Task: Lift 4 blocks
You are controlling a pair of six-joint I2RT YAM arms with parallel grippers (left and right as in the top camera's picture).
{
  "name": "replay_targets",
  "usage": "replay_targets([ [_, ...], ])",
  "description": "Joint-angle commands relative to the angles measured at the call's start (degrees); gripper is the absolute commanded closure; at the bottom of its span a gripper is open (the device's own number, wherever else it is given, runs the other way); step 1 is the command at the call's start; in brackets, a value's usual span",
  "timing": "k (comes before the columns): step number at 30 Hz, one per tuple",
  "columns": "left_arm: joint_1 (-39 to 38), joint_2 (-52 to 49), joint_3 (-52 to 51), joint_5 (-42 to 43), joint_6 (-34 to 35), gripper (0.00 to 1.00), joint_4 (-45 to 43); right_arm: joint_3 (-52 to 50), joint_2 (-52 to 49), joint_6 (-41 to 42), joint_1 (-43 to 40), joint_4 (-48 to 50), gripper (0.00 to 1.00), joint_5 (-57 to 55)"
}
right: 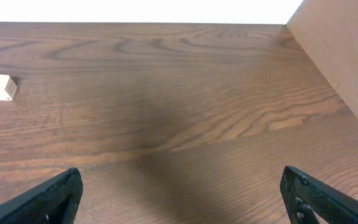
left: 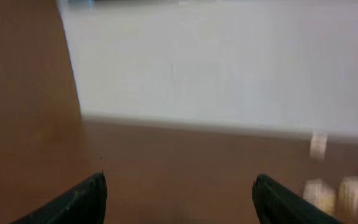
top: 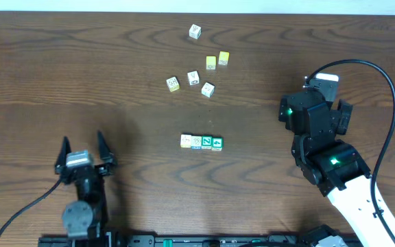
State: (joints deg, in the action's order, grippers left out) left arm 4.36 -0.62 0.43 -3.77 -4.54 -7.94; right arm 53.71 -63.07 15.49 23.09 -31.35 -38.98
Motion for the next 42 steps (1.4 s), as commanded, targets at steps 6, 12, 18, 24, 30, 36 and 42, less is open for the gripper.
replay_targets([
  [6,0.2,0.5,-0.2,-0.2,1.6,0.24,12.0,0.8,-0.1,0.1,-0.3,0.0,0.01,-0.5],
  [12,0.5,0.5,-0.2,-0.9,1.1,0.24,11.9,0.8,-0.1,0.1,-0.3,0.0,0.01,-0.5],
  [18,0.5,0.5,-0.2,-0.9,1.2,0.24,11.8,0.8,-0.1,0.1,-0.3,0.0,0.01,-0.5],
  [24,0.5,0.4,-0.2,-0.9,1.1,0.24,11.8,0.8,-0.1,0.1,-0.3,0.0,0.01,-0.5],
  [30,0.5,0.4,-0.2,-0.9,1.1,0.24,11.8,0.8,-0.1,0.1,-0.3,0.0,0.01,-0.5],
  [36,0.5,0.4,-0.2,-0.9,1.1,0.24,11.8,0.8,-0.1,0.1,-0.3,0.0,0.01,-0.5],
  [42,0.5,0.4,-0.2,-0.9,1.1,0.24,11.8,0.8,0.0,0.1,-0.2,0.0,0.01,-0.5],
])
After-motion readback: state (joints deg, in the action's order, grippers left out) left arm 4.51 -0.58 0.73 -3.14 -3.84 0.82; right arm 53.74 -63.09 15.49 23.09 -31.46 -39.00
